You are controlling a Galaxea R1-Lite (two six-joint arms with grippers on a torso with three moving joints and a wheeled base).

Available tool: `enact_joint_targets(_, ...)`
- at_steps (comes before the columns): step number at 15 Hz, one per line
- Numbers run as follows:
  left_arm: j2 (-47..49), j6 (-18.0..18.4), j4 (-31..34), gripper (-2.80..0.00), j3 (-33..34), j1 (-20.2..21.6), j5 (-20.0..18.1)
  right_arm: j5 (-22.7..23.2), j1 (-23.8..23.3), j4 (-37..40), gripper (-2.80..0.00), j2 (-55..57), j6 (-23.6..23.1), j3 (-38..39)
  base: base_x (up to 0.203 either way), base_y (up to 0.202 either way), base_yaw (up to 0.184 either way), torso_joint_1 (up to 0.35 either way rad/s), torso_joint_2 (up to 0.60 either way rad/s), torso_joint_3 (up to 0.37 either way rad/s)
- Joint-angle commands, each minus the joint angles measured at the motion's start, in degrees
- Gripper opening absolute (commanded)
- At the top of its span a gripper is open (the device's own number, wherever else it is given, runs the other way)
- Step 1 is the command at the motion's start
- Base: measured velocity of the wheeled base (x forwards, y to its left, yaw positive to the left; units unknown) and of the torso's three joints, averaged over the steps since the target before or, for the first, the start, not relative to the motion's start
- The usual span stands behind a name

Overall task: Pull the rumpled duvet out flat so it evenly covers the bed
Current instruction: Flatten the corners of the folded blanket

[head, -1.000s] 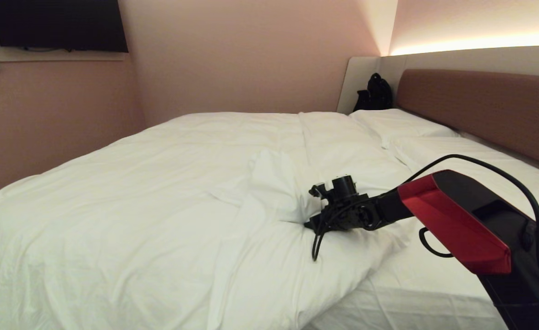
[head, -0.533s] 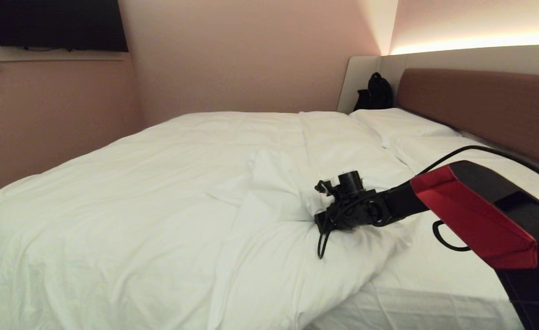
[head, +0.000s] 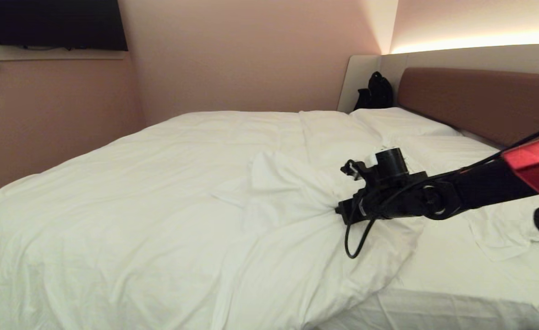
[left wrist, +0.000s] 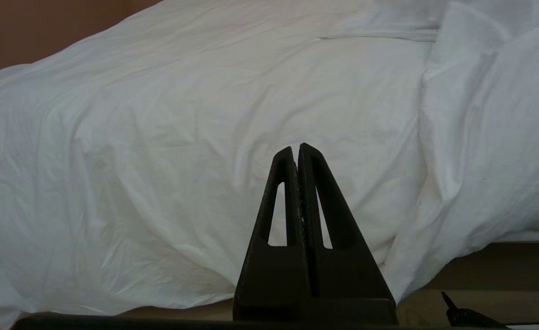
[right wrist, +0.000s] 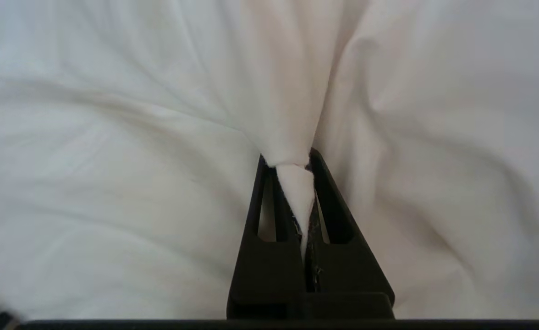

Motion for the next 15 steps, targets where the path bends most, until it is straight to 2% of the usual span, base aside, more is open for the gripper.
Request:
enact_joint_targets(1,0.0,-0.04,0.02,-2.8,0.0,0.01,0.0,0.03,-0.19,-0.26,-2.8,-14.37,-0.03,9.34,0.0,0.0,0.0,0.0,0.0,0.0)
enact_joint_targets(5,0.0,0.05,0.02,-2.8,0.0,0.02,0.0,-0.12,-1.7,-0.31,-2.8,-30.73,-0.44,28.78,0.0,0.0,0.0,0.0,0.0,0.0)
enact_joint_targets(7,0.0,0.05,0.02,-2.8,0.0,0.01,0.0,-0.13,-2.13,-0.31,-2.8,-35.18,-0.61,35.68,0.0,0.0,0.0,0.0,0.0,0.0)
enact_joint_targets(11,0.0,0.05,0.02,-2.8,0.0,0.01,0.0,-0.33,-2.27,-0.27,-2.8,-39.39,-0.35,41.87,0.0,0.0,0.0,0.0,0.0,0.0)
enact_joint_targets(12,0.0,-0.04,0.02,-2.8,0.0,0.01,0.0,-0.5,-2.27,-0.36,0.0,-40.13,-0.4,43.21,0.0,0.0,0.0,0.0,0.0,0.0)
enact_joint_targets(15,0.0,-0.01,0.02,-2.8,0.0,0.01,0.0,-0.53,-2.25,0.0,0.0,-44.62,-0.46,45.11,0.0,0.0,0.0,0.0,0.0,0.0)
